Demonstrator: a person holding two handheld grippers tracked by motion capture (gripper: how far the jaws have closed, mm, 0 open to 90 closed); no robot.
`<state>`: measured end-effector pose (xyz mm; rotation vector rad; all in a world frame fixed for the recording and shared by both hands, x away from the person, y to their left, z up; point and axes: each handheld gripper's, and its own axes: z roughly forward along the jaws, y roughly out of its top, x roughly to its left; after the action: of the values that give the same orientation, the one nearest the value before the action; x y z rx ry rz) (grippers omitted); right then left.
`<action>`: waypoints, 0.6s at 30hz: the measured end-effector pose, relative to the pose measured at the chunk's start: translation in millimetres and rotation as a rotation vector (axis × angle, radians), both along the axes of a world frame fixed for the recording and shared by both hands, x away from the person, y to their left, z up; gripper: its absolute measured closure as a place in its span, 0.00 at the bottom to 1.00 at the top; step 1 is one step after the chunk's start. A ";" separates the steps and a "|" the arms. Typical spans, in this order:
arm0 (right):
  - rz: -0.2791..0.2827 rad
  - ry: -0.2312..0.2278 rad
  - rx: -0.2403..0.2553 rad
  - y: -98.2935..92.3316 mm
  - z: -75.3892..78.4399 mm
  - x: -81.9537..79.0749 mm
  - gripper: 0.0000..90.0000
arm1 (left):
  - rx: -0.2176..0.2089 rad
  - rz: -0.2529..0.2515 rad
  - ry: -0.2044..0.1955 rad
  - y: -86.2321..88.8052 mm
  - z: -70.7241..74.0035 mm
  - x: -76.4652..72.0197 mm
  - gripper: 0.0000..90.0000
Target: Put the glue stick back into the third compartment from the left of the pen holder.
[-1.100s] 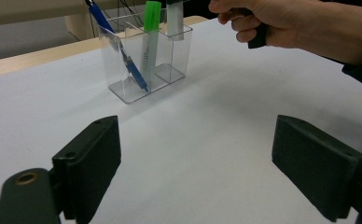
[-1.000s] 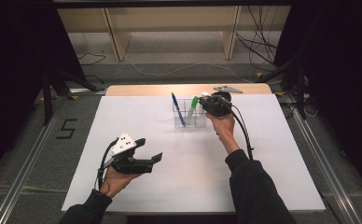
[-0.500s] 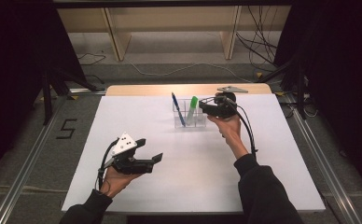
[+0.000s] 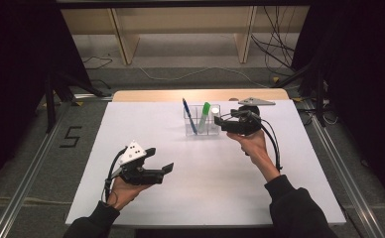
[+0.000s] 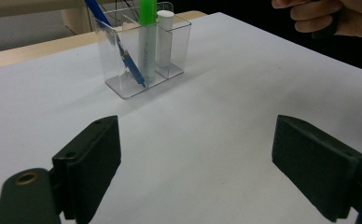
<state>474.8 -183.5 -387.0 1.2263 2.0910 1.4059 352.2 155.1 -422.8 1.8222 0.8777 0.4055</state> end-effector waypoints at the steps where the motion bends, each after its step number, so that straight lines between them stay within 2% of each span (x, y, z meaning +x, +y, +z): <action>1: 0.011 0.000 -0.003 0.1 0.9 -4.5 0.25 | 0.000 -0.002 0.003 0.0 -0.2 0.1 0.17; 6: 0.055 -0.009 -0.002 -1.3 2.1 -22.4 0.23 | -0.002 -0.005 0.009 0.0 -0.5 0.3 0.17; 18: 0.098 -0.021 0.004 -14.1 -8.2 -64.5 0.21 | -0.006 -0.009 0.014 -0.2 -0.4 0.3 0.17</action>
<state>410.3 -197.6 -395.2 1.1199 2.1614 1.4592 352.5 154.9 -423.2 1.8246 0.8795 0.3845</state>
